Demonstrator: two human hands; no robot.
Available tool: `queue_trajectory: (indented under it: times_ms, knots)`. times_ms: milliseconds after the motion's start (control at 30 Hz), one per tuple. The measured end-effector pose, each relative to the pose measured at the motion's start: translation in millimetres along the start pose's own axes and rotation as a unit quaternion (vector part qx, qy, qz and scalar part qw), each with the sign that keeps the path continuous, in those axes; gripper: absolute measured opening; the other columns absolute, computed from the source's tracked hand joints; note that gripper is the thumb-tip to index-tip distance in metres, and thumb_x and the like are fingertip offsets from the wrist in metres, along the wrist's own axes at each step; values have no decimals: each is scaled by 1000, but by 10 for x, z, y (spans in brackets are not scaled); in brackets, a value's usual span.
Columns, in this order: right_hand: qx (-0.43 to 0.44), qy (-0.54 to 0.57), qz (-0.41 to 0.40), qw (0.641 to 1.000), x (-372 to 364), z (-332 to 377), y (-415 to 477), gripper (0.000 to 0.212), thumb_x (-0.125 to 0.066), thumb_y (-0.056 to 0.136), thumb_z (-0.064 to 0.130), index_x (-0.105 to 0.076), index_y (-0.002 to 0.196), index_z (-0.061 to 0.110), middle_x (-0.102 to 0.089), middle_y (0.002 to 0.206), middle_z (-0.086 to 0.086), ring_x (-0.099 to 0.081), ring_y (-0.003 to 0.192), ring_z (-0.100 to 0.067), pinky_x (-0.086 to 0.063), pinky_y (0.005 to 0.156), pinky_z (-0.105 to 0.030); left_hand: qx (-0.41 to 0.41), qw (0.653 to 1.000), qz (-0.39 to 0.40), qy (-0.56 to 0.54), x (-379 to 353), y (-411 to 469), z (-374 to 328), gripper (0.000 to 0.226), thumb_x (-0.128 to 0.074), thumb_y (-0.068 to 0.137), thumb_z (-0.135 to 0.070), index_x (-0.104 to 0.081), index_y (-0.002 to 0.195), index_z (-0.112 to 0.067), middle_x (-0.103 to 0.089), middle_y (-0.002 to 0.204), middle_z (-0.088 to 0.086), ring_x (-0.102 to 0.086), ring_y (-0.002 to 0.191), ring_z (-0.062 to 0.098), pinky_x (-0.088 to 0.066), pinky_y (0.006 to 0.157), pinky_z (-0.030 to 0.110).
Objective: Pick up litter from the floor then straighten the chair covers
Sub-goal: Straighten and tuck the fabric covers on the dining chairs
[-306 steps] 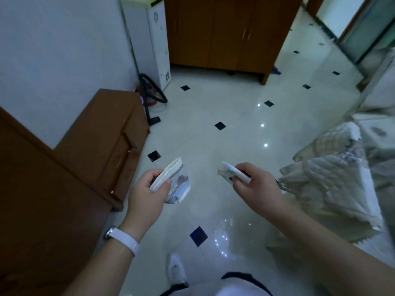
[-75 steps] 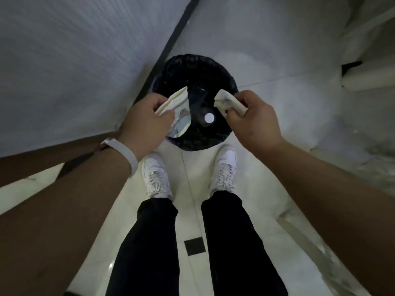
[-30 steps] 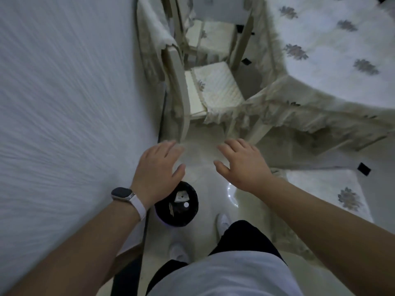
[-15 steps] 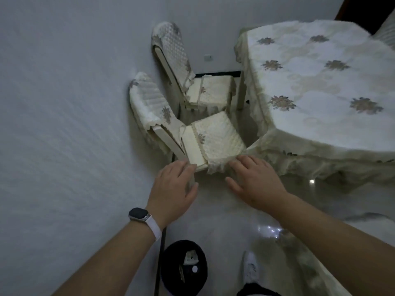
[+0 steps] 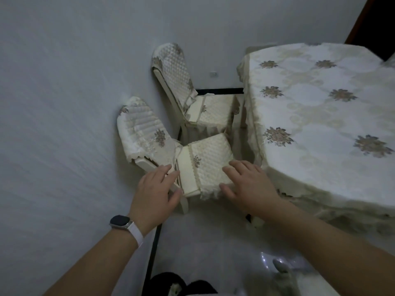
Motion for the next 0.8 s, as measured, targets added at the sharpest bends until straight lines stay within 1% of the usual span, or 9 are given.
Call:
queue_trajectory:
  times_ms: [100,200,300,433,533,633,800]
  knots:
    - [8,8,3,1000,-107,60,296,51,-41,87,55,-63,118,21,-63,123,-4,-59,112,-26,-47,92,-40,19,1000,-3,8,-11,171,264,45,-53,88,-38,-62,127,-17,-58,133,8,-54,122,29,-45,97,44]
    - [15,-2,7,1000,-214,126,609,51,-43,85,55,-65,116,21,-65,120,-3,-61,110,-26,-48,90,-38,28,1000,-5,7,-71,367,595,46,-50,89,-39,-62,126,-16,-58,132,9,-53,122,30,-45,98,46]
    - [26,-10,28,999,-341,152,919,50,-42,87,54,-64,118,21,-63,123,-3,-60,112,-25,-48,92,-39,31,999,-16,-1,-154,545,1002,47,-48,90,-39,-62,126,-13,-58,131,11,-54,121,30,-46,98,46]
    - [23,-27,51,998,-510,259,1421,50,-43,87,55,-63,120,23,-62,125,-1,-58,114,-23,-46,94,-38,66,997,-27,-5,-247,770,1570,48,-48,90,-39,-64,125,-11,-60,131,12,-56,119,32,-46,97,46]
    - [35,-21,74,996,-650,441,1776,54,-39,88,58,-60,125,24,-59,130,0,-55,118,-23,-45,97,-40,96,995,-32,-6,-304,923,1905,48,-48,90,-41,-65,124,-11,-61,130,11,-56,119,31,-45,97,45]
    - [56,-13,80,995,-770,661,2072,54,-39,88,58,-60,125,23,-59,130,-2,-55,119,-24,-44,98,-40,119,992,-29,-9,-355,1064,2141,50,-46,90,-43,-64,125,-12,-60,130,11,-55,120,31,-46,94,46]
    - [101,-9,73,992,-912,925,2417,50,-43,87,57,-63,119,23,-62,125,-1,-59,114,-22,-48,93,-36,179,983,-17,-24,-494,1175,2374,52,-45,88,-44,-63,126,-13,-59,132,10,-55,119,30,-47,95,46]
Point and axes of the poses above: each hand's wrist, its own y-axis towards the middle knuckle, its own x-axis out of the back of the hand, z = x × y, the point moved 4 cm from there along y, towards the middle knuckle
